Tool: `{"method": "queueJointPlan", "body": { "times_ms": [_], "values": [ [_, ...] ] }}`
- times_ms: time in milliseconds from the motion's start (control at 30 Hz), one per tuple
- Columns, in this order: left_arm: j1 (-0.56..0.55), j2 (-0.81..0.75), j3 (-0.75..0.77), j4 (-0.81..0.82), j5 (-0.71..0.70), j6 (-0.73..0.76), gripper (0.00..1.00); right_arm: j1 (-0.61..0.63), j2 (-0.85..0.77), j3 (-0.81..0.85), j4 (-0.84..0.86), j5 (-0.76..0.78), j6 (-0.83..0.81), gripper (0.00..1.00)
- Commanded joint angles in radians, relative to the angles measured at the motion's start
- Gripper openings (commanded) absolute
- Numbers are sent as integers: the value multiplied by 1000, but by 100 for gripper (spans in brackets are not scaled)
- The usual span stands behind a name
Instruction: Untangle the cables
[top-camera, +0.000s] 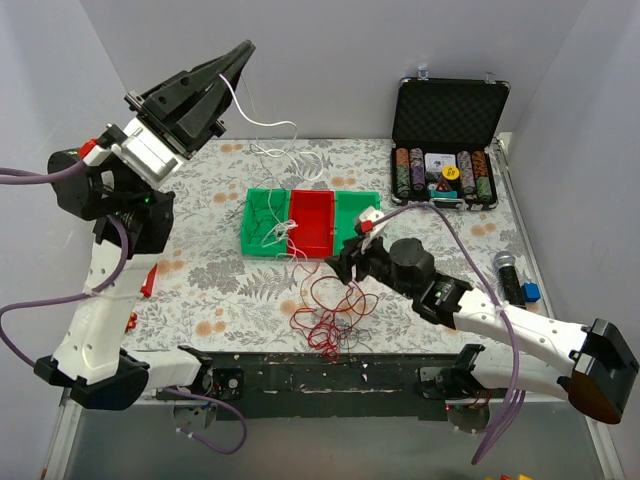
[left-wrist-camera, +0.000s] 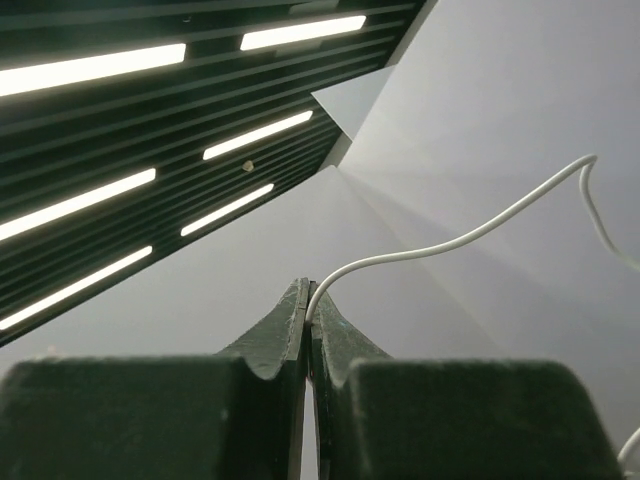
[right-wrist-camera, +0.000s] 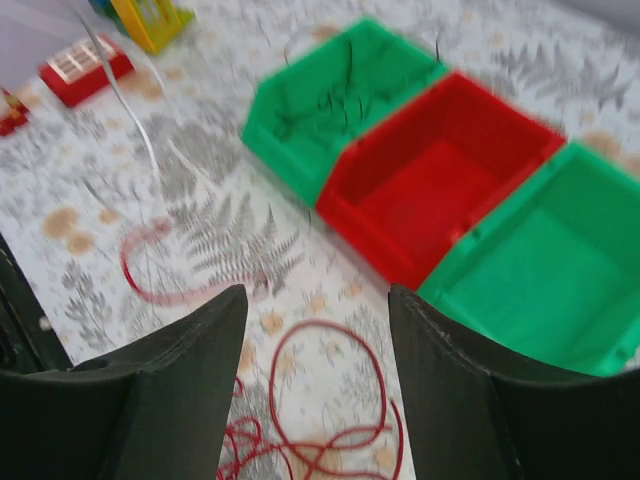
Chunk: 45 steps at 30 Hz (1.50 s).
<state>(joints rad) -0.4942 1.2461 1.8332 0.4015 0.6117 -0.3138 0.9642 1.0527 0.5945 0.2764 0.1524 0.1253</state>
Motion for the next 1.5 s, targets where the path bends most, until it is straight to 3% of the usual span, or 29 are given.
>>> {"method": "queueJointPlan", "body": {
  "times_ms": [0, 233, 467, 567, 700, 767, 867, 1300, 1467],
  "values": [
    [-4, -22, -23, -29, 60, -14, 0, 4, 9, 149, 109, -92, -38, 71],
    [-4, -28, -31, -32, 72, -21, 0, 4, 130, 218, 230, -327, 14, 79],
    [-4, -36, -34, -27, 76, -21, 0, 4, 213, 232, 228, -335, 5, 79],
    [-4, -39, -40, -10, 74, -18, 0, 4, 262, 243, 164, -314, -7, 62],
    [-4, -42, -51, 26, 63, -15, 0, 4, 265, 199, 152, -281, 2, 26],
    [-4, -42, -49, 39, 59, -8, 0, 4, 254, 170, 149, -261, 4, 14],
    [-4, -33, -38, 59, 53, 7, 0, 4, 236, 124, 135, -234, 7, 3],
    [-4, 27, 44, 261, 89, 215, 0, 4, 168, -156, 87, -102, 68, 1],
    [-4, 62, 98, 303, 89, 309, 0, 4, 122, -194, -5, -45, 96, 1]
  ]
}}
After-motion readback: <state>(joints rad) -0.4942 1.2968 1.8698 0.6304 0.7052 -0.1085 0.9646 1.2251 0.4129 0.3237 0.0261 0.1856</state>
